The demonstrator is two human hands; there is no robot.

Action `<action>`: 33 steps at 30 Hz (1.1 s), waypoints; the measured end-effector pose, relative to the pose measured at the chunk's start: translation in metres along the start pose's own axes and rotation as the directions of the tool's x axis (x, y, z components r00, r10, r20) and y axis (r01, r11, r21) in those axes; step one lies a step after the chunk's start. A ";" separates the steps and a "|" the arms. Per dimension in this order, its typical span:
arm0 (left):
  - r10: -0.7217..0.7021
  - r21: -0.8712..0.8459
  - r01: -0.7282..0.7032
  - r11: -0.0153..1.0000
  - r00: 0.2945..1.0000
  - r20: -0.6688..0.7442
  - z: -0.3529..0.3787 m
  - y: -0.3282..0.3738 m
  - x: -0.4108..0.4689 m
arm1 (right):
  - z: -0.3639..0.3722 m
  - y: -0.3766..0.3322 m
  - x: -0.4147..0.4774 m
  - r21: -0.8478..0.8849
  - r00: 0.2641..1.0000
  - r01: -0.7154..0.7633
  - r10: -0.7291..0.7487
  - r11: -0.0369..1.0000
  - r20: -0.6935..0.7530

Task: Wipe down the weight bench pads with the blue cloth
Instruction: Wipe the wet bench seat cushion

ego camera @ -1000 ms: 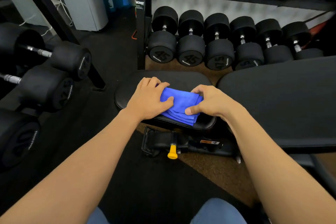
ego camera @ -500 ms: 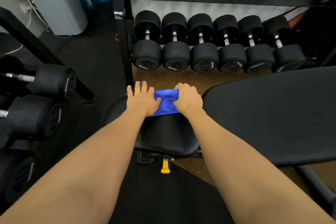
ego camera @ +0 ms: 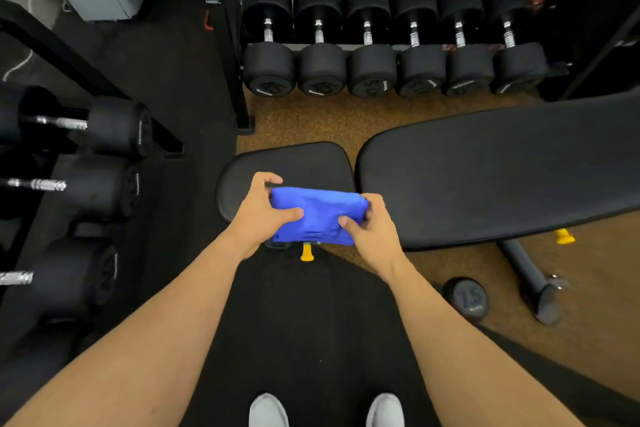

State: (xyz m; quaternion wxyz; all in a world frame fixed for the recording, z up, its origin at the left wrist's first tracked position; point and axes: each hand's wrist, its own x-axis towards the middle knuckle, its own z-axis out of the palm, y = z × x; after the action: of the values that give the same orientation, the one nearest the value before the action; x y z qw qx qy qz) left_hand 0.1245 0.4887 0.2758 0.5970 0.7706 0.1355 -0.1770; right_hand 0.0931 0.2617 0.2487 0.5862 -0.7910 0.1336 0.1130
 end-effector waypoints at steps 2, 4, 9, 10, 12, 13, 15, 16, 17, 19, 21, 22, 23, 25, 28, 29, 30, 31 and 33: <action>-0.058 -0.120 0.072 0.990 0.992 0.114 0.015 0.005 -0.016 | -0.022 0.005 -0.025 0.092 0.998 -0.023 0.028 0.995 -0.052; -0.055 -0.099 0.073 0.992 0.984 0.168 0.040 0.008 -0.034 | -0.048 0.015 -0.049 0.100 0.994 -0.038 0.048 0.994 -0.096; -0.045 0.086 0.032 0.996 0.987 0.152 0.140 0.005 -0.074 | -0.131 0.073 -0.099 -0.058 0.986 -0.065 0.055 0.996 -0.158; -0.044 0.107 0.027 0.994 0.987 0.157 0.165 0.001 -0.078 | -0.151 0.088 -0.105 -0.088 0.984 -0.076 0.060 0.993 -0.167; -0.052 0.141 0.026 0.990 0.982 0.182 0.210 -0.011 -0.082 | -0.186 0.118 -0.110 -0.109 0.983 -0.107 0.088 0.988 -0.164; -0.065 0.150 0.037 0.988 0.980 0.189 0.234 -0.018 -0.083 | -0.202 0.132 -0.111 -0.113 0.981 -0.126 0.107 0.986 -0.162; -0.090 0.151 0.061 0.987 0.977 0.194 0.282 -0.033 -0.083 | -0.237 0.164 -0.109 -0.129 0.979 -0.129 0.106 0.983 -0.172; -0.098 0.151 0.069 0.986 0.976 0.195 0.305 -0.041 -0.082 | -0.252 0.179 -0.108 -0.144 0.978 -0.127 0.100 0.981 -0.182; -0.102 0.155 0.072 0.985 0.976 0.193 0.328 -0.048 -0.080 | -0.267 0.196 -0.105 -0.163 0.977 -0.128 0.096 0.978 -0.190; -0.098 0.158 0.070 0.985 0.979 0.180 0.371 -0.068 -0.072 | -0.290 0.232 -0.097 -0.185 0.972 -0.152 0.113 0.971 -0.204; -0.089 0.159 0.063 0.985 0.983 0.160 0.407 -0.091 -0.060 | -0.303 0.271 -0.086 -0.196 0.962 -0.193 0.146 0.961 -0.229; -0.088 0.162 0.063 0.985 0.984 0.154 0.424 -0.103 -0.054 | -0.307 0.289 -0.080 -0.203 0.958 -0.210 0.160 0.956 -0.237; -0.084 0.172 0.057 0.984 0.985 0.152 0.439 -0.118 -0.043 | -0.306 0.310 -0.070 -0.207 0.955 -0.218 0.165 0.954 -0.246; -0.069 0.194 0.037 0.980 0.984 0.162 0.461 -0.139 -0.025 | -0.306 0.339 -0.055 -0.195 0.941 -0.246 0.185 0.950 -0.284; -0.048 0.230 0.008 0.973 0.985 0.167 0.490 -0.183 0.002 | -0.301 0.386 -0.035 -0.182 0.930 -0.260 0.196 0.948 -0.310; -0.056 0.243 0.015 0.970 0.985 0.165 0.496 -0.196 0.010 | -0.298 0.398 -0.029 -0.203 0.934 -0.259 0.192 0.944 -0.301; -0.053 0.256 0.009 0.967 0.985 0.164 0.501 -0.207 0.017 | -0.296 0.409 -0.025 -0.227 0.939 -0.253 0.182 0.940 -0.292; -0.052 0.267 0.007 0.964 0.986 0.159 0.505 -0.215 0.023 | -0.294 0.418 -0.021 -0.240 0.943 -0.251 0.180 0.938 -0.281; -0.043 0.277 -0.001 0.961 0.988 0.151 0.507 -0.226 0.030 | -0.290 0.430 -0.017 -0.250 0.946 -0.245 0.174 0.937 -0.275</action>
State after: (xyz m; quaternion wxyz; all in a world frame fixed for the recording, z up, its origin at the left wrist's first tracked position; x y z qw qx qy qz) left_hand 0.0001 0.0546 -0.0485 0.4907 0.8285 0.0706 -0.2602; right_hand -0.0640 -0.1340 -0.0482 0.4311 -0.8551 0.2727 0.0931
